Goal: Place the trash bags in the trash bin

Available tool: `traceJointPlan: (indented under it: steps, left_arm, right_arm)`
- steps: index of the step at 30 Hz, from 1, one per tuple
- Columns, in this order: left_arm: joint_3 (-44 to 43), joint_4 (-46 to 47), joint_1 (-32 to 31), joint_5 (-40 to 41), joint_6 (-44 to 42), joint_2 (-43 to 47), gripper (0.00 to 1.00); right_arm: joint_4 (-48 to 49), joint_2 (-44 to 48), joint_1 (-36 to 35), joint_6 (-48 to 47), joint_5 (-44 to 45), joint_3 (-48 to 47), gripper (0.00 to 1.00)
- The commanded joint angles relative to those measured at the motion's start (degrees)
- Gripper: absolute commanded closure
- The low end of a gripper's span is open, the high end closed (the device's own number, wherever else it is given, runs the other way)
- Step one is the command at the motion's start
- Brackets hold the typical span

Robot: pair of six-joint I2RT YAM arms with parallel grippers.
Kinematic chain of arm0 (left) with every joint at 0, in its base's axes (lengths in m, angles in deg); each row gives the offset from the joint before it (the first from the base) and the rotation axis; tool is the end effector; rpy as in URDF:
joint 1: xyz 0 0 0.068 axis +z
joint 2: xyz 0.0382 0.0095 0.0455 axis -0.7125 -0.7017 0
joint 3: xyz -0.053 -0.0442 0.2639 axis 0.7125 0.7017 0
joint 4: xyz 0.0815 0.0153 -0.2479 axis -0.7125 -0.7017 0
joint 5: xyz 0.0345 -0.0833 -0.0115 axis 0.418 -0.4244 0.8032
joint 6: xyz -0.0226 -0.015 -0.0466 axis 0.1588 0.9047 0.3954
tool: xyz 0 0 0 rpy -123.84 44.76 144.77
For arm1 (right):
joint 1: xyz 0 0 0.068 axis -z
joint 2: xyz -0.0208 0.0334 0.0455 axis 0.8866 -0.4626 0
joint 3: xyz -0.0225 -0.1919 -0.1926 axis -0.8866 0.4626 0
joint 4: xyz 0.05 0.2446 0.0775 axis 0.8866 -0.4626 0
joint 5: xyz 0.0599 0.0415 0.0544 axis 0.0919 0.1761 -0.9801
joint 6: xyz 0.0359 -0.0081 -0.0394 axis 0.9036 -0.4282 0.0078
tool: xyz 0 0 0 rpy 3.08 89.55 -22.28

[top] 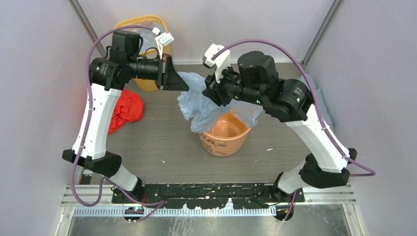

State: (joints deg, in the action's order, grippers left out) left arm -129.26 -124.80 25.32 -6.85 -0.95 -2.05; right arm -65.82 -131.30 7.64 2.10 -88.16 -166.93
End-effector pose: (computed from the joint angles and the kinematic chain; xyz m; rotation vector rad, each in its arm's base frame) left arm 0.2446 -0.1207 0.5113 0.7601 2.0247 -1.3403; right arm 0.1428 0.2030 0.5439 -1.0314 1.6373 0.5424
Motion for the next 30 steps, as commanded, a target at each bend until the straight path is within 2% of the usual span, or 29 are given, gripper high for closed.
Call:
traceJointPlan:
  steps: [1, 2, 4, 6, 9, 14, 19, 26, 30]
  left_arm:
    - [1.4, 3.3, 0.4, -2.4, -0.1, 5.7, 1.0]
    - [1.9, 3.6, 0.6, -1.7, -0.2, 6.6, 1.0]
    - [3.5, 5.1, 1.4, 0.9, 0.4, 9.1, 0.87]
    - [4.9, 6.9, 2.3, 4.9, 1.3, 11.7, 0.68]
    - [8.2, 11.3, 3.7, 7.4, 3.1, 15.1, 0.54]
    - [12.3, 16.9, 4.7, 10.3, 5.8, 19.6, 0.49]
    - [21.8, 27.5, 4.7, 6.4, 13.7, 23.2, 0.5]
    - [34.3, 42.5, 4.7, 4.1, 22.9, 27.5, 0.5]
    - [36.9, 45.7, 4.7, 4.2, 24.7, 28.3, 0.5]
  right_arm:
    - [2.1, 1.6, -0.3, -0.1, 3.7, -1.7, 0.77]
    - [2.8, 2.3, -0.2, 0.1, 4.6, -0.6, 0.84]
    - [4.3, 3.6, -0.3, 0.7, 6.5, 1.1, 0.96]
    - [6.0, 4.7, -0.2, 1.6, 8.9, 2.5, 0.99]
    - [9.1, 6.7, -0.3, 3.0, 10.5, 4.7, 0.99]
    - [14.0, 9.6, -0.3, 5.3, 11.0, 7.3, 0.99]
    - [21.6, 12.9, -0.3, 7.5, 11.3, 11.3, 0.99]
    - [24.9, 12.7, -0.3, 10.3, 9.4, 11.5, 0.99]
    - [26.4, 11.8, -0.3, 11.8, 8.5, 11.7, 0.99]
